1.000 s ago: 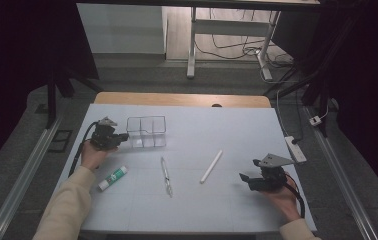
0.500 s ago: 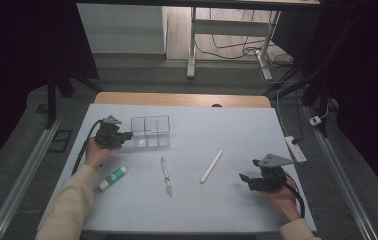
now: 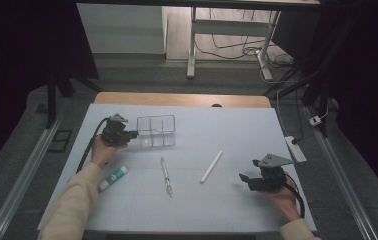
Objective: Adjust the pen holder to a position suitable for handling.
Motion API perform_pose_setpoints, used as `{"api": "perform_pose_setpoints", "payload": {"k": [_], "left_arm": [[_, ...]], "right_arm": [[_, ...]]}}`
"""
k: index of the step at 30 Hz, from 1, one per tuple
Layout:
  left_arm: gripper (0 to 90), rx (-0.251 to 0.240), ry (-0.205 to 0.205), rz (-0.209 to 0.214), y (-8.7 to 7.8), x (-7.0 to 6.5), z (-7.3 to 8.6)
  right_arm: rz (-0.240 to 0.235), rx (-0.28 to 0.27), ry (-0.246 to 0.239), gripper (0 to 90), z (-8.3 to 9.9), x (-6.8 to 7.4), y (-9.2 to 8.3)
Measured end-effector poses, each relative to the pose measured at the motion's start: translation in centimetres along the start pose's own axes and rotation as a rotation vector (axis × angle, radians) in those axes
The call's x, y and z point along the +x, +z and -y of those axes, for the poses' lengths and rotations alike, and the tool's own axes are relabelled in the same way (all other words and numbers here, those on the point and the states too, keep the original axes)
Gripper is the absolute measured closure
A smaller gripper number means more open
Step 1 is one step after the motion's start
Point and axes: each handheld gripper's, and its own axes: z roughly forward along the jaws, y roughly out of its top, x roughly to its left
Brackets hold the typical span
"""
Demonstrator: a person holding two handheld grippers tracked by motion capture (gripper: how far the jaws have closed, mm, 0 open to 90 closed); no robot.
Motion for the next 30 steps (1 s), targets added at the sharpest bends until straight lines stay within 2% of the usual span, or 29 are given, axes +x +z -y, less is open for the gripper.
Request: {"api": "perform_pose_setpoints", "payload": {"k": [15, 24, 30], "left_arm": [[88.7, 0.01, 0.012, 0.004, 0.9, -0.3, -0.8], [88.7, 0.054, 0.049, -0.003, 1.8, -0.7, -2.2], [88.7, 0.064, 0.043, -0.002, 2.3, -0.9, -2.9]], "right_arm": [[-0.005, 0.002, 0.002, 22.4, 0.0, 0.0, 0.0], [-0.009, -0.009, 0.011, 22.4, -0.1, -0.1, -0.2], [-0.009, -0.012, 0.005, 22.4, -0.2, 0.0, -0.2]]}}
